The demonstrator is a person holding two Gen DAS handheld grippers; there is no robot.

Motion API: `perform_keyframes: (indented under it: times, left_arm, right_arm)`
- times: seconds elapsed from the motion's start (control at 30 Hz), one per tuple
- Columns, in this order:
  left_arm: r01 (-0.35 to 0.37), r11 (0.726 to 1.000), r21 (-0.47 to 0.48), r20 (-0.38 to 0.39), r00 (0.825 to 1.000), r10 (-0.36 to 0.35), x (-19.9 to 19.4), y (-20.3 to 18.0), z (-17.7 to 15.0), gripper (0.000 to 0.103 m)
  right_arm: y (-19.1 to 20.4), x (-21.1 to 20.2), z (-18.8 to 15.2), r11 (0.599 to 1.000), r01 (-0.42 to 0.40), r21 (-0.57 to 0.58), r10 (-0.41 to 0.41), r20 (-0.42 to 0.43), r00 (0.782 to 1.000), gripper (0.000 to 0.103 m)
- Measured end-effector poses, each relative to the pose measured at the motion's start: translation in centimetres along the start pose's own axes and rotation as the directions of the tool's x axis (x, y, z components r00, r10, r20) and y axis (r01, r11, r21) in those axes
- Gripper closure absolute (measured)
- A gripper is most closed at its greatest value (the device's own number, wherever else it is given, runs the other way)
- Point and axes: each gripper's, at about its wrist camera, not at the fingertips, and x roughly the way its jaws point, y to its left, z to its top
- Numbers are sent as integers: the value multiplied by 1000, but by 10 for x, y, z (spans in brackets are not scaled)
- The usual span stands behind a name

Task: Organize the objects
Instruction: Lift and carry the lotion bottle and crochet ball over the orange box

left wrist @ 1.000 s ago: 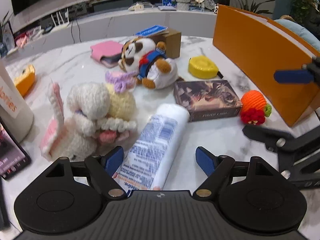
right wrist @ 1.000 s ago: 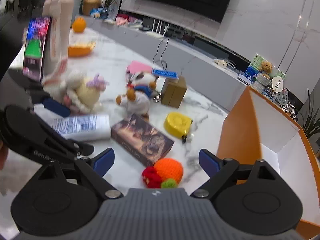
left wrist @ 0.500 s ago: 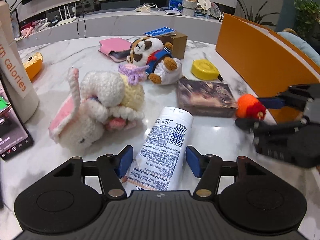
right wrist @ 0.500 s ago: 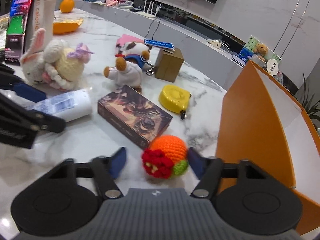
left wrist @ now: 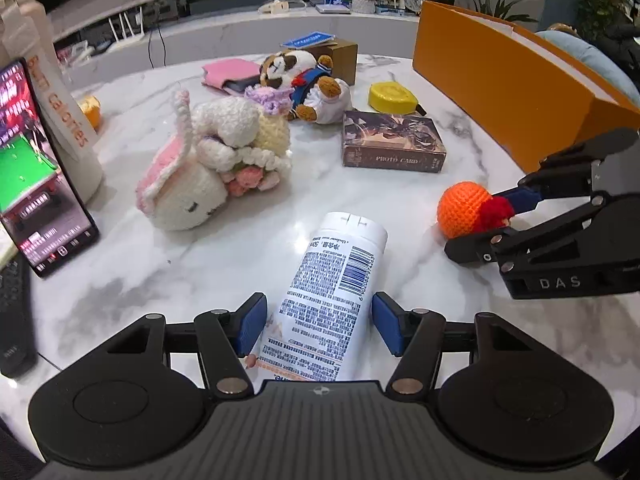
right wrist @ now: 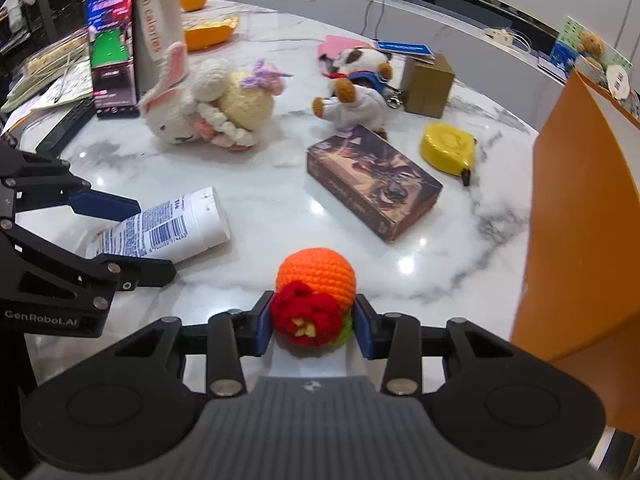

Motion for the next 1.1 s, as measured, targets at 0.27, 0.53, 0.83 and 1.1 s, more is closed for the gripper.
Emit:
perform_keyframes:
  times: [0.27,0.53,0.83,1.1]
  left_arm:
    - [13,1000,7,21,1000,-13,9,1,7,26]
    - [27,1000,8,23,999,-27,10,-2,9,49]
    - [9,999,-33,20,1000,-9,5,5,13,49]
    - [17,1000,-20,52,999,-16,-6,-1,25,49]
  right_arm:
    - [-13,3,0,997,-14,74,13,16,1000,49]
    - [-19,5,3,996,-22,92,19,34,999,61]
    - [-18,-2,6,996,-32,84,28,47,999,61]
    - [-25,-11,12,994,-26,103,19,75,997,61]
